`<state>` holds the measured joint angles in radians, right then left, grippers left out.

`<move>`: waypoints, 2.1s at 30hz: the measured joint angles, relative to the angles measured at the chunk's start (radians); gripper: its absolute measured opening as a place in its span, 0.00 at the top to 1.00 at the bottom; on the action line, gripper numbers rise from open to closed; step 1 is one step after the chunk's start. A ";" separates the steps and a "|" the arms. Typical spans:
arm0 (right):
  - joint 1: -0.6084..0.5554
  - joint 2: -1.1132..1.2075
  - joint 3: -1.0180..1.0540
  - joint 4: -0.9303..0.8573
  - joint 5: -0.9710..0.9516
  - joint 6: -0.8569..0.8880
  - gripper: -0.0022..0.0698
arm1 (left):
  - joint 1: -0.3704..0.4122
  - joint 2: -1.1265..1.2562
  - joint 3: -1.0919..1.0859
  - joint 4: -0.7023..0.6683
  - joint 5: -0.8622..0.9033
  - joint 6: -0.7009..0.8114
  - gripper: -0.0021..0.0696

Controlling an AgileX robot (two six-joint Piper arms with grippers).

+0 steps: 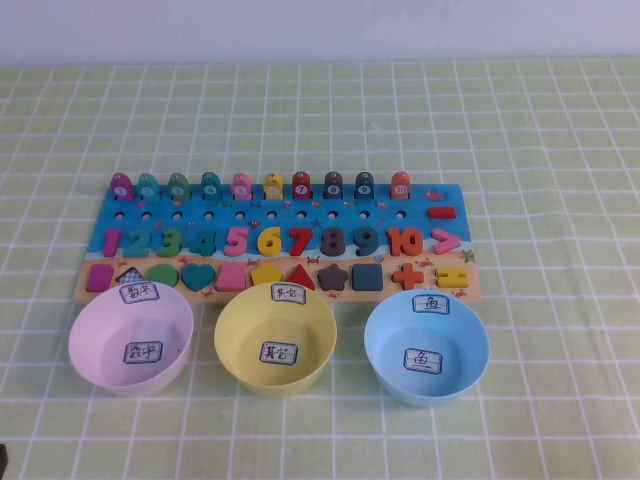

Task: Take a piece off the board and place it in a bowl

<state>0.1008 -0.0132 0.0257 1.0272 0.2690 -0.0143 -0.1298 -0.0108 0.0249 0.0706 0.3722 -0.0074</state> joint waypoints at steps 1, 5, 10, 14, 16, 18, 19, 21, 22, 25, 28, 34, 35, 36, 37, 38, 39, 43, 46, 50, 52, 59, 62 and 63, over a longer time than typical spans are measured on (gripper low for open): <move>0.000 0.000 0.000 0.000 -0.005 -0.023 0.99 | 0.000 0.000 0.000 0.000 0.000 0.000 0.98; 0.000 0.000 0.000 0.000 0.000 -0.092 0.99 | 0.000 0.000 0.000 0.000 0.000 0.000 0.98; 0.000 0.034 -0.016 -0.008 0.049 -0.124 0.99 | 0.000 0.000 0.000 0.000 0.000 0.000 0.98; 0.000 0.141 -0.133 -0.045 0.083 -0.217 0.99 | 0.000 0.000 0.000 0.000 0.000 0.000 0.98; 0.000 0.212 -0.226 -0.101 0.125 -0.269 0.99 | 0.000 0.000 0.000 0.000 0.000 0.000 0.98; 0.000 0.285 -0.292 -0.166 0.185 -0.295 0.99 | 0.000 0.000 0.000 0.000 0.000 0.000 0.98; 0.000 0.321 -0.322 -0.198 0.217 -0.304 0.99 | 0.000 0.000 0.000 0.000 0.000 0.000 0.98; 0.000 0.422 -0.402 -0.284 0.311 -0.315 0.99 | 0.000 0.000 0.000 0.000 0.000 0.000 0.98; 0.000 0.469 -0.437 -0.318 0.354 -0.317 0.99 | 0.000 0.000 0.000 0.000 0.000 0.000 0.98; 0.000 0.590 -0.541 -0.411 0.467 -0.317 0.99 | 0.000 0.000 0.000 0.000 0.000 0.000 0.98; 0.000 0.697 -0.653 -0.507 0.544 -0.305 0.99 | 0.000 0.000 0.000 0.000 0.000 0.000 0.98; 0.000 0.914 -0.863 -0.691 0.689 -0.257 0.99 | 0.000 0.000 0.000 0.000 0.000 0.000 0.98; 0.000 0.942 -0.901 -0.719 0.709 -0.255 0.99 | 0.000 0.000 0.000 0.000 0.000 0.000 0.98; 0.000 0.976 -0.931 -0.742 0.729 -0.251 0.99 | 0.000 0.000 0.000 0.000 0.000 0.000 0.98; 0.000 1.008 -0.967 -0.769 0.749 -0.242 0.99 | 0.000 0.000 0.000 0.000 0.000 0.000 0.98; 0.000 1.039 -1.002 -0.793 0.765 -0.228 0.99 | 0.000 0.000 0.000 0.000 0.000 0.000 0.98; 0.000 1.068 -1.036 -0.814 0.780 -0.219 0.99 | 0.000 0.000 0.000 0.000 0.000 0.000 0.98; 0.000 1.165 -1.149 -0.868 0.821 -0.203 0.99 | 0.000 0.000 0.000 0.000 0.000 0.000 0.98; 0.000 1.236 -1.224 -0.940 0.847 -0.180 0.99 | 0.000 0.000 0.000 0.000 0.000 0.000 0.98; 0.000 1.328 -1.341 -1.014 0.896 -0.127 0.99 | 0.000 0.000 0.000 0.003 0.000 0.000 0.98; 0.000 1.382 -1.407 -1.027 0.926 -0.104 0.99 | 0.000 0.000 0.000 0.003 0.000 0.000 0.98; 0.051 1.574 -1.608 -1.069 0.971 -0.072 0.99 | 0.000 0.000 0.000 0.008 0.000 0.000 0.98; 0.107 1.662 -1.689 -1.101 0.972 -0.070 0.99 | 0.000 0.000 0.000 0.050 0.000 0.000 0.98; 0.125 1.695 -1.716 -1.113 0.972 -0.070 0.99 | 0.000 0.000 0.000 0.063 0.000 0.000 0.98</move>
<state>0.2262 1.6822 -1.6907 -0.0856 1.2415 -0.0841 -0.1298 -0.0108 0.0249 0.1334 0.3722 -0.0074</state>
